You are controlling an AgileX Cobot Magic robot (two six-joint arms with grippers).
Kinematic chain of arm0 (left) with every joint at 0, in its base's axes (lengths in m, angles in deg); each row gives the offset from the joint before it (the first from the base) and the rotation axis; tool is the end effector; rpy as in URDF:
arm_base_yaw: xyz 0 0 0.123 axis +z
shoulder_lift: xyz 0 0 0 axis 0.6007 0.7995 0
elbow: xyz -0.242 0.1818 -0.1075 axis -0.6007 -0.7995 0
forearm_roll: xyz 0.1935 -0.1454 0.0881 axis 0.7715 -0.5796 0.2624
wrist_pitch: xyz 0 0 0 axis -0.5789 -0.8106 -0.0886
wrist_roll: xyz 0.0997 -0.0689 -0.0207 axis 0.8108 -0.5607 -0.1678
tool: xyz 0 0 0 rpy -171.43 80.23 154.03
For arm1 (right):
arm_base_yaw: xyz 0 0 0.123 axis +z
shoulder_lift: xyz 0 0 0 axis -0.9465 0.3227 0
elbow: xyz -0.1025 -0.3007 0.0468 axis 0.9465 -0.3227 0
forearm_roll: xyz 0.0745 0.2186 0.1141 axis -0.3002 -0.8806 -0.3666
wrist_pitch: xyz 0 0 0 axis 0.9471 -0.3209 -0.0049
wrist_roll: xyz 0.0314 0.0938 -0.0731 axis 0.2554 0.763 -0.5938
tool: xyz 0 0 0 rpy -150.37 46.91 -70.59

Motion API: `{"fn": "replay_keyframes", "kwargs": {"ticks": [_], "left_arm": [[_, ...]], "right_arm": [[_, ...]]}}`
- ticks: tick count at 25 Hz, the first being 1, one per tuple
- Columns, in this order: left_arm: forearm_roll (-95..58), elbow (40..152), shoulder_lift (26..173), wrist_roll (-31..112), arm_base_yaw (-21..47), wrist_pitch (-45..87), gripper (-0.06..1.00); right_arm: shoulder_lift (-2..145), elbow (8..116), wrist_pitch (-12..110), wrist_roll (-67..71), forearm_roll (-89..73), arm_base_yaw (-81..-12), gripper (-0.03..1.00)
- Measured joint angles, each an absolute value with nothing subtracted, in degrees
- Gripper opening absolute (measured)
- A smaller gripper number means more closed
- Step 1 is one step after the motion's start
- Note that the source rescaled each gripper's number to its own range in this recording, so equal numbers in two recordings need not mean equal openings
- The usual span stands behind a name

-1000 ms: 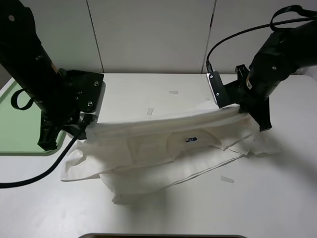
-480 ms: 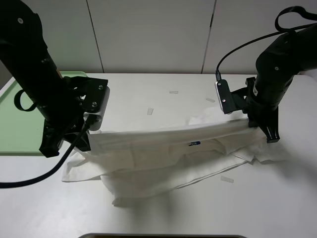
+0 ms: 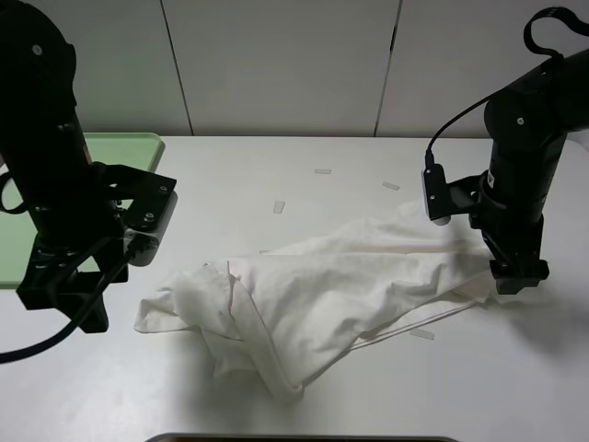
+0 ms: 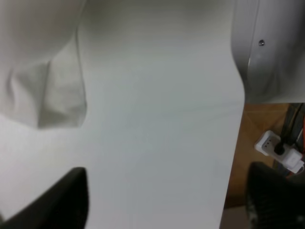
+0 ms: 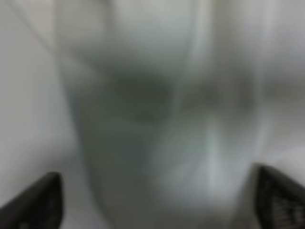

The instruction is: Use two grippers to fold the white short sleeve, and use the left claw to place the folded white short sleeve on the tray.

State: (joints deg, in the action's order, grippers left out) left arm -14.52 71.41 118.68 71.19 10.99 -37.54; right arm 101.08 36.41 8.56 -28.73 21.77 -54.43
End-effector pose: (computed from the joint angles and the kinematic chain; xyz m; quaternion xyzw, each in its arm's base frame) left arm 0.2359 -0.1342 0.2008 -0.6791 -0.7296 0.0792 0.0143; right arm 0.3046 0.0560 0.1477 0.6694 -0.7295 0.1245 0.0648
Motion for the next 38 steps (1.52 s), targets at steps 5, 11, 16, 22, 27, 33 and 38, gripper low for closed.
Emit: {"fn": "replay_keyframes", "kwargs": {"ticks": [5,11,16,22,27,33,38], "left_arm": [[-10.2,71.4,118.7,63.5,11.0,-37.8,0.73],[-6.6,71.4,117.8,57.0,11.0,-32.7,0.74],[-6.6,71.4,112.0,51.0,11.0,-21.4,0.74],[-6.6,71.4,106.5,45.0,11.0,-15.0,0.74],[-6.6,71.4,92.5,36.7,11.0,-10.6,0.74],[-6.4,71.4,77.7,36.4,11.0,-11.4,0.75],[-6.4,71.4,67.0,35.0,11.0,-13.6,0.92]], "right_arm": [[101.1,36.4,4.2,-27.1,17.4,-54.4,0.99],[100.3,36.4,1.7,-25.8,16.6,-54.4,1.0],[94.2,36.7,3.9,-23.6,18.5,-54.4,1.0],[86.4,38.3,7.5,-21.0,19.9,-54.4,1.0],[78.0,38.9,10.2,-15.8,19.9,-54.4,1.0],[66.7,38.9,10.4,-11.9,16.3,-54.4,1.0],[59.0,38.9,10.5,-11.2,8.4,-54.4,1.0]]}}
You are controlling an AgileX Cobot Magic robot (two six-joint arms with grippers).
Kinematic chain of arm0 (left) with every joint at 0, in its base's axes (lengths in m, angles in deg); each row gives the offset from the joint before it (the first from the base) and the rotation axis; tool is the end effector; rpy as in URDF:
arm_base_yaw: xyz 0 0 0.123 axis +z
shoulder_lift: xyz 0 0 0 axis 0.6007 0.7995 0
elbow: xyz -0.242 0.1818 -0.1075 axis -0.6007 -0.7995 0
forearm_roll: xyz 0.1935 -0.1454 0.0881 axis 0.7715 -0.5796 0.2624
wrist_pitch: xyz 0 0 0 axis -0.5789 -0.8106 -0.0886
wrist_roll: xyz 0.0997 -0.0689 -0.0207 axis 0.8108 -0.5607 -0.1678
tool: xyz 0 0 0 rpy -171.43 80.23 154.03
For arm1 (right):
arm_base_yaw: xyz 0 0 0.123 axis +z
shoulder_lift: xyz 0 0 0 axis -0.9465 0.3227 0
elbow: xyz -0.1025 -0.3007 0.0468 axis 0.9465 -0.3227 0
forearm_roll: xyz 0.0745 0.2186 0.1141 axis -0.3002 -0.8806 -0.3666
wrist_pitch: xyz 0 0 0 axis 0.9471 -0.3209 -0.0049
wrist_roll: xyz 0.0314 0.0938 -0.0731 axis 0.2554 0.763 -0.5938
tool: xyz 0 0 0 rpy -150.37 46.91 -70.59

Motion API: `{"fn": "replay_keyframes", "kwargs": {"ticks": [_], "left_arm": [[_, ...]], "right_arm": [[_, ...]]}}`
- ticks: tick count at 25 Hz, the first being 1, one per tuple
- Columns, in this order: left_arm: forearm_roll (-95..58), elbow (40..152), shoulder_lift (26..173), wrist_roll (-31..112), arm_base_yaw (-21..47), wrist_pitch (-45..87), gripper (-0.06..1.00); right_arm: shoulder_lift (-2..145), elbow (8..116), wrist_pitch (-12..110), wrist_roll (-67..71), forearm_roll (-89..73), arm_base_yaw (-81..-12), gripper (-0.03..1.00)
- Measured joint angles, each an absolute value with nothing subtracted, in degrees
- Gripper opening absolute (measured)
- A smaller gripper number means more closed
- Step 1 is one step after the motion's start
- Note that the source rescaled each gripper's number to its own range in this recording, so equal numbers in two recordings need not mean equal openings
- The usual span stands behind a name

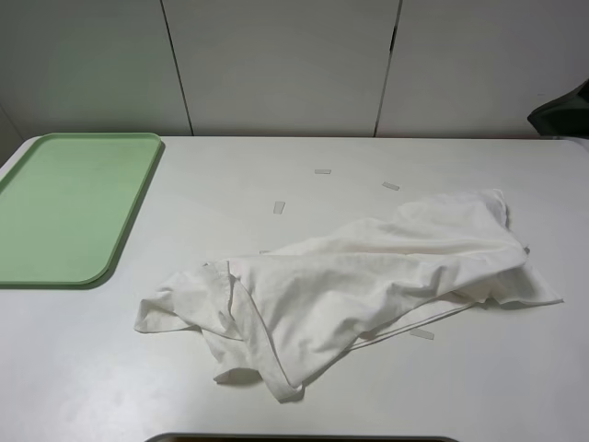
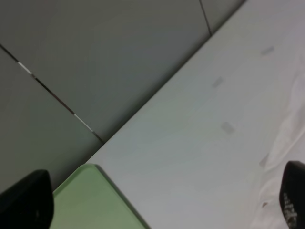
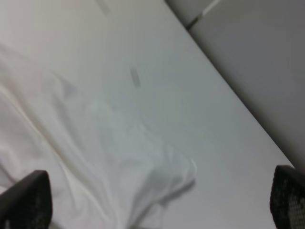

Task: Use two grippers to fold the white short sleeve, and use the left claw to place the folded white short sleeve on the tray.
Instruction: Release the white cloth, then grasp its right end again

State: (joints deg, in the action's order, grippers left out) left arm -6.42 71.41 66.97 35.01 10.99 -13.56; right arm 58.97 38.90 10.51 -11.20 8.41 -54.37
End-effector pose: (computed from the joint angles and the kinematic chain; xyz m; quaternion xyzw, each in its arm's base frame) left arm 0.1193 -0.0597 0.4262 0.3688 0.7250 0.0028 0.5816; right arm 0.2122 0.0507 0.3597 -0.4362 0.8159 -0.1287 0.3571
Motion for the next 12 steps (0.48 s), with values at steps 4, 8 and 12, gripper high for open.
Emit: {"fn": "replay_keyframes", "kwargs": {"ticks": [4,8,12], "left_arm": [[-6.4,71.4,59.6,28.2,11.0,-14.8,0.99],[-6.4,71.4,55.8,25.0,11.0,-17.4,1.0],[-6.4,71.1,52.1,24.1,11.0,-21.0,1.0]], "right_arm": [[52.3,38.9,10.5,-11.2,0.3,-54.4,1.0],[49.7,38.9,10.5,-11.2,-3.6,-54.4,1.0],[47.0,38.8,10.4,-11.2,-9.7,-54.4,1.0]]}}
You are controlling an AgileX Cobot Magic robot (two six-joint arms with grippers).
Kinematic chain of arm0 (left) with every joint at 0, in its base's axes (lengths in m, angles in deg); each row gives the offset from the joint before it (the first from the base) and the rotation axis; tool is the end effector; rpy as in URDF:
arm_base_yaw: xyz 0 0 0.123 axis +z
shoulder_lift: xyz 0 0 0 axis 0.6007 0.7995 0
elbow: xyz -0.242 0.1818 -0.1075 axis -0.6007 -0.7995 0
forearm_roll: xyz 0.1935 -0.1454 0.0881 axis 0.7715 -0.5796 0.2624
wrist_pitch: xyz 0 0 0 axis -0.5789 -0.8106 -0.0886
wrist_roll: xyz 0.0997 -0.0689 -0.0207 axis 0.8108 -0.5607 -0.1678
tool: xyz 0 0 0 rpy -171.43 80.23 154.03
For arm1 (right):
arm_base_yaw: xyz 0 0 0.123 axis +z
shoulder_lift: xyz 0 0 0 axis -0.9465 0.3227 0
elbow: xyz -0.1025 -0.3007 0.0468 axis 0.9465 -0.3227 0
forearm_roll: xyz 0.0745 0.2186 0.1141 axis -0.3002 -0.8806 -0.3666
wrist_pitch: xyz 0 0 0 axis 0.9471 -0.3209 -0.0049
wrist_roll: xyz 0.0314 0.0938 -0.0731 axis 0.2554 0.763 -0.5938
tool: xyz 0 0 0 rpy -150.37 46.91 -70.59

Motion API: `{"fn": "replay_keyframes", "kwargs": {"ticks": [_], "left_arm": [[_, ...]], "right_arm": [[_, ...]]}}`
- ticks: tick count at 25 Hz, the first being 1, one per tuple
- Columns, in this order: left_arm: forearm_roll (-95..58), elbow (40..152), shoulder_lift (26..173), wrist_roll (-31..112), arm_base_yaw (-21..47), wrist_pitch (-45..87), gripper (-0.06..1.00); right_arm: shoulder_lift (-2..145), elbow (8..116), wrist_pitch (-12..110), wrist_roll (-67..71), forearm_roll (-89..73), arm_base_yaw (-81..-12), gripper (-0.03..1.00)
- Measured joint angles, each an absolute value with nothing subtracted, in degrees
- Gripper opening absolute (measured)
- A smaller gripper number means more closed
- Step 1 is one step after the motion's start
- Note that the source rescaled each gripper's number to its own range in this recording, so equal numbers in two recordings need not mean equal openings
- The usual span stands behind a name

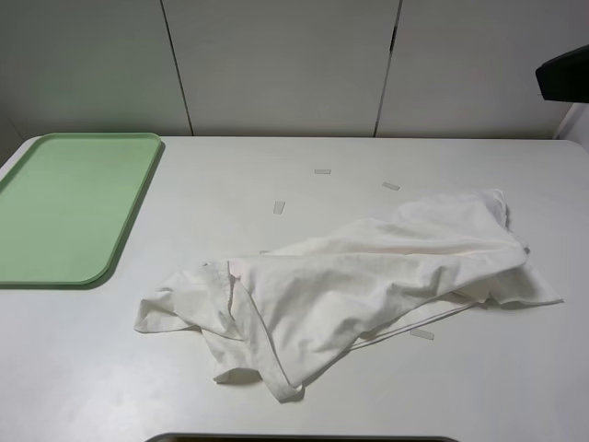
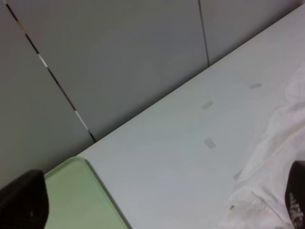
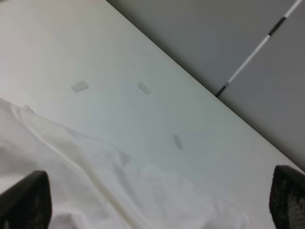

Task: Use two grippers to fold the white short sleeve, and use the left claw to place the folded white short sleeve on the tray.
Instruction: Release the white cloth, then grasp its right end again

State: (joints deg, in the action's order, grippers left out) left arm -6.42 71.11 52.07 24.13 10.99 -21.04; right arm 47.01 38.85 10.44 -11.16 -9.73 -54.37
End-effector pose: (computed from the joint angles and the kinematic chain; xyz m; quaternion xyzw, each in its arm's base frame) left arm 0.0438 -0.0233 0.4328 0.2863 0.7210 -0.0563 0.6285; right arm 0.1523 0.0625 0.3997 -0.3740 0.7971 0.0043 0.4741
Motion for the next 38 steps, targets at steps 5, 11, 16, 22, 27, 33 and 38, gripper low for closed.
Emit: {"fn": "replay_keyframes", "kwargs": {"ticks": [5,11,16,22,27,33,38], "left_arm": [[-6.4,67.8,43.9,24.1,11.0,-20.5,1.0],[-6.1,60.8,31.1,24.1,11.0,-18.4,1.0],[-3.2,56.5,26.1,20.6,11.0,-21.2,1.0],[-1.6,48.7,26.1,13.6,10.9,-30.6,1.0],[-2.0,44.1,26.1,12.0,10.9,-34.5,1.0],[-2.0,43.6,26.1,11.7,10.9,-35.4,1.0],[-2.0,43.6,26.1,11.6,11.1,-35.4,1.0]], "right_arm": [[46.7,38.8,9.6,-11.0,-14.9,-54.4,1.0],[46.7,38.8,9.4,-11.0,-16.8,-54.4,1.0],[46.7,38.8,9.4,-10.8,-17.2,-54.4,1.0],[46.7,38.8,9.4,-10.5,-18.2,-54.4,1.0],[46.7,38.7,9.4,-10.3,-19.5,-54.4,1.0],[46.7,38.7,8.9,-9.6,-20.0,-54.4,1.0],[46.7,38.7,3.0,-5.7,-20.6,-54.4,1.0]]}}
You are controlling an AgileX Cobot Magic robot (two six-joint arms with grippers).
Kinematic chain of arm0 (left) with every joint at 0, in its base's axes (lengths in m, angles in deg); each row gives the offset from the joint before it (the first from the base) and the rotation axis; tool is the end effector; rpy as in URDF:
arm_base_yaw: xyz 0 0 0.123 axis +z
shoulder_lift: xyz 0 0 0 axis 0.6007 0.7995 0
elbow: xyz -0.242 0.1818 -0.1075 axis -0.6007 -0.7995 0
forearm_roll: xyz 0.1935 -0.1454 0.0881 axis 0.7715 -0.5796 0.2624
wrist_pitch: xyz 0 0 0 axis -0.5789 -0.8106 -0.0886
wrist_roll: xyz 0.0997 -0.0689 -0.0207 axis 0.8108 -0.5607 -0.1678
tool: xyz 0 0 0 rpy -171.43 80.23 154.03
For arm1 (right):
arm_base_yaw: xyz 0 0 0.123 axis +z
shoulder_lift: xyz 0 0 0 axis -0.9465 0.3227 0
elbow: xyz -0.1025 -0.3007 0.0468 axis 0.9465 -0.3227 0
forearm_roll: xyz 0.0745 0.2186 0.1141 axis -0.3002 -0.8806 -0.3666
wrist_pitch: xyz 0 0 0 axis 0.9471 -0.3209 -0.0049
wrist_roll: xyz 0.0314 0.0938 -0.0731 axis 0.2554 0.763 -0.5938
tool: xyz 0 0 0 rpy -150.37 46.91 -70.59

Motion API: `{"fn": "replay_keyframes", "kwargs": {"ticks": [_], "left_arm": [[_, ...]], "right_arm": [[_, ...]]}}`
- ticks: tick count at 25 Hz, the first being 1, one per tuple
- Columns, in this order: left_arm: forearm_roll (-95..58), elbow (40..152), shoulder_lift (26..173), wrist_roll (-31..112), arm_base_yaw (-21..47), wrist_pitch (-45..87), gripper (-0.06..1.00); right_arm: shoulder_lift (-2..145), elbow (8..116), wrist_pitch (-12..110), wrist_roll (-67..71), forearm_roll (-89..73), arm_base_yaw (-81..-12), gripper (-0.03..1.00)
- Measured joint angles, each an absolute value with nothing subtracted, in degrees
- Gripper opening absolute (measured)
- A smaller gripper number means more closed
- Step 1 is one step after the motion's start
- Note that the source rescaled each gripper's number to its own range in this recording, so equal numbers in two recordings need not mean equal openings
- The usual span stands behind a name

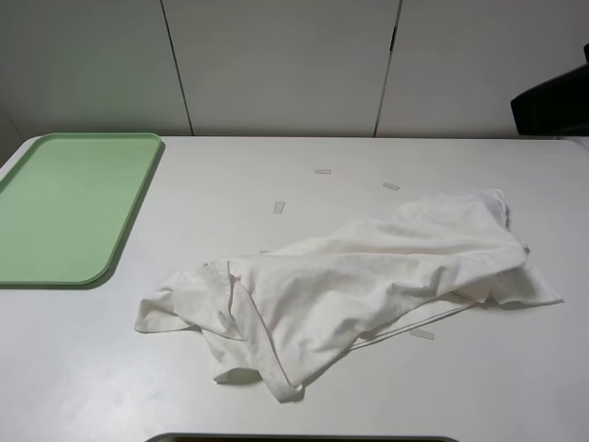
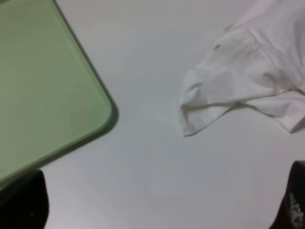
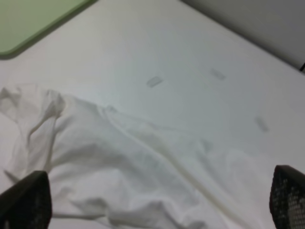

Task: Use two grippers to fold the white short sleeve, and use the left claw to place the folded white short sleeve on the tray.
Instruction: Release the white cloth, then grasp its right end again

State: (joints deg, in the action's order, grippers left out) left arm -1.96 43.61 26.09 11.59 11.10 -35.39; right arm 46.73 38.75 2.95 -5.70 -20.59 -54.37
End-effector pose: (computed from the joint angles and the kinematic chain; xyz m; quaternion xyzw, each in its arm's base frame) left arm -0.0027 0.0082 0.2595 0.2262 0.8247 -0.0653 0.5143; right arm 0.1346 0.0782 0.3923 -0.3314 0.8337 0.1273 0.4230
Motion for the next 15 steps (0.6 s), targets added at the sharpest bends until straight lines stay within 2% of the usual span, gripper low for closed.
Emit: {"fn": "replay_keyframes", "kwargs": {"ticks": [1,7,8,12,15], "left_arm": [[-2.0,43.6,26.1,11.6,11.8,-35.4,1.0],[-2.0,43.6,26.1,11.5,26.0,-35.4,1.0],[-2.0,43.6,26.1,11.5,26.0,-35.4,1.0],[-2.0,43.6,26.1,11.5,36.1,-35.4,1.0],[-2.0,43.6,26.1,11.5,38.3,-35.4,1.0]], "right_arm": [[46.7,38.7,2.3,-5.1,-20.6,-54.4,1.0],[46.7,38.7,0.3,-1.4,-20.6,-54.4,1.0],[46.7,38.7,-0.2,-1.1,-20.6,-54.4,1.0],[46.7,38.7,-1.7,-0.8,-20.6,-54.4,1.0],[46.7,38.7,-3.5,-0.6,-20.6,-54.4,1.0]]}}
